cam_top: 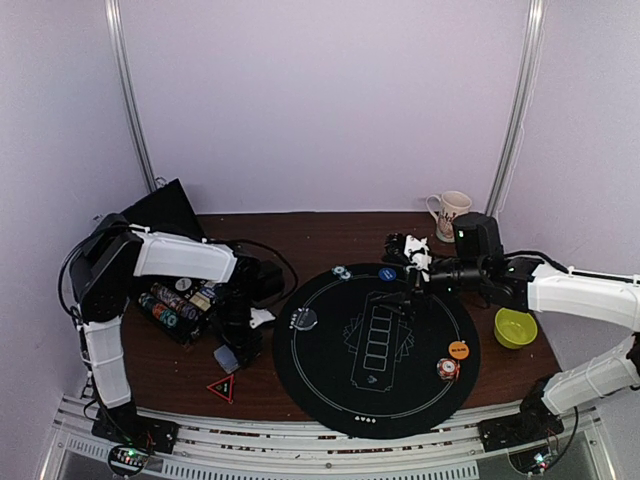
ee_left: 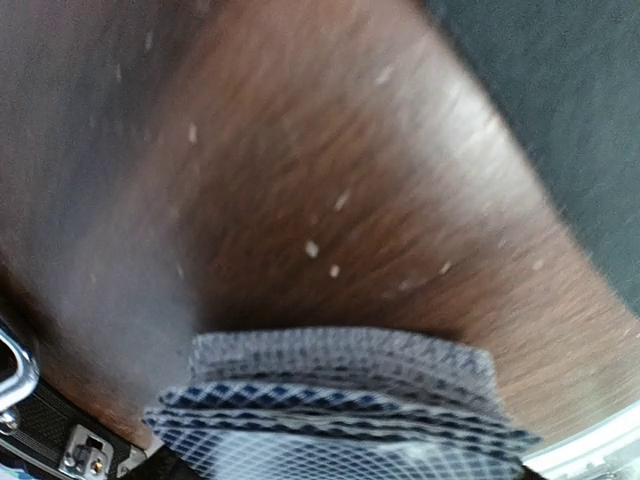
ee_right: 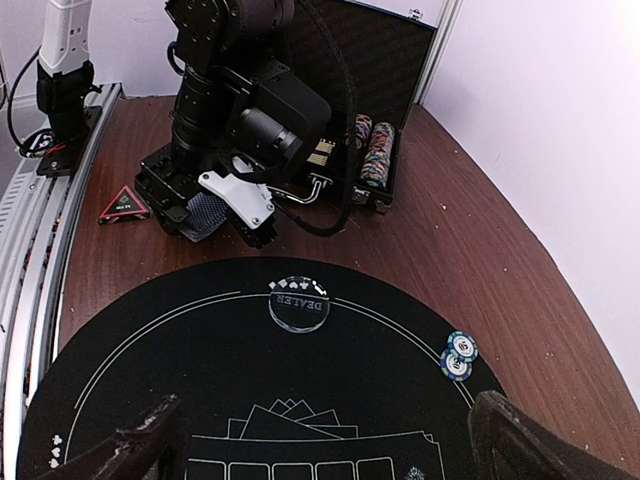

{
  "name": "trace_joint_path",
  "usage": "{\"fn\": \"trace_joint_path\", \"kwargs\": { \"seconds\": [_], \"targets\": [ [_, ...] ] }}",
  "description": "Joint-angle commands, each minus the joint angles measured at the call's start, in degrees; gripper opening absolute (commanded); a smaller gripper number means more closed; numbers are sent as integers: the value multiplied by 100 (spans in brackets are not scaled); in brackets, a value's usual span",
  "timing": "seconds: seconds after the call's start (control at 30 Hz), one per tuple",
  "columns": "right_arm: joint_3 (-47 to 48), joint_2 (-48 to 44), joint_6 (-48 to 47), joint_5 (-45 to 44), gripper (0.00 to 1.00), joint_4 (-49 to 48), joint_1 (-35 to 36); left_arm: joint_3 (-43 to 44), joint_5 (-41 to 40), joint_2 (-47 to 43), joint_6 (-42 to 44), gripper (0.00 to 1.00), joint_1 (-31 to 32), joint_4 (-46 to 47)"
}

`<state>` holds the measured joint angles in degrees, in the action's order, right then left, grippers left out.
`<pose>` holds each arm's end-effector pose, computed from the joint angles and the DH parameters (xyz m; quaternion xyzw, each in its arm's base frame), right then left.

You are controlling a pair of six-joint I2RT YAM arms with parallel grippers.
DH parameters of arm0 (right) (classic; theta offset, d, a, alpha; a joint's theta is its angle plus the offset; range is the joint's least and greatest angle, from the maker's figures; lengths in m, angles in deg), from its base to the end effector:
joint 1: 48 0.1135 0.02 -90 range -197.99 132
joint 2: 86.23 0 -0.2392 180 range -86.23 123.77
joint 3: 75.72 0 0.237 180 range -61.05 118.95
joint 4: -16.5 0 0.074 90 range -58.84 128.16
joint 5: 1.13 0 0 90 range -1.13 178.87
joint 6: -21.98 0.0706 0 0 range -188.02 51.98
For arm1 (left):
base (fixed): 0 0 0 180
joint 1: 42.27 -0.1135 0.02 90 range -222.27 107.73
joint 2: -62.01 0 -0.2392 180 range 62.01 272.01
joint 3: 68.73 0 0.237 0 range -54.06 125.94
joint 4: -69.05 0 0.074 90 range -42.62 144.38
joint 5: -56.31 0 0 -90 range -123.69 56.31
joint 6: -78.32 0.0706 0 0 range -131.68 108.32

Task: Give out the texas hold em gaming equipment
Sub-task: Move the poker card to the center of the board.

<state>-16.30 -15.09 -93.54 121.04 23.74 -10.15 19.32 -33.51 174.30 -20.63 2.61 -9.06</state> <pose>0.2148 0.2145 0.2483 -0.5477 0.5809 0.2842 0.5308 0.2095 -0.2090 0.0963 -0.3065 -0.9458 -0.0473 0.0966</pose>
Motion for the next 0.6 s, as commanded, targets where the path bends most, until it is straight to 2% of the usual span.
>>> {"fn": "trace_joint_path", "kwargs": {
  "seconds": [0.0,0.17,0.3,0.37,0.43,0.57],
  "targets": [
    [154,-137,-67,-117,100,124,11,86,122,295,333,76,67,1133],
    [209,-110,-98,-119,100,171,17,-590,112,-220,484,89,65,1208],
    [253,-54,-95,-88,100,170,13,-744,279,-217,449,93,57,1198],
    [315,-31,-94,-71,100,246,12,-795,119,-272,311,95,45,1203],
    [332,-44,-109,-70,100,298,10,-906,160,-389,183,94,-76,1207],
    [305,-95,-137,-63,100,244,9,-1274,192,-560,-26,87,-442,1198]
  ]
}}
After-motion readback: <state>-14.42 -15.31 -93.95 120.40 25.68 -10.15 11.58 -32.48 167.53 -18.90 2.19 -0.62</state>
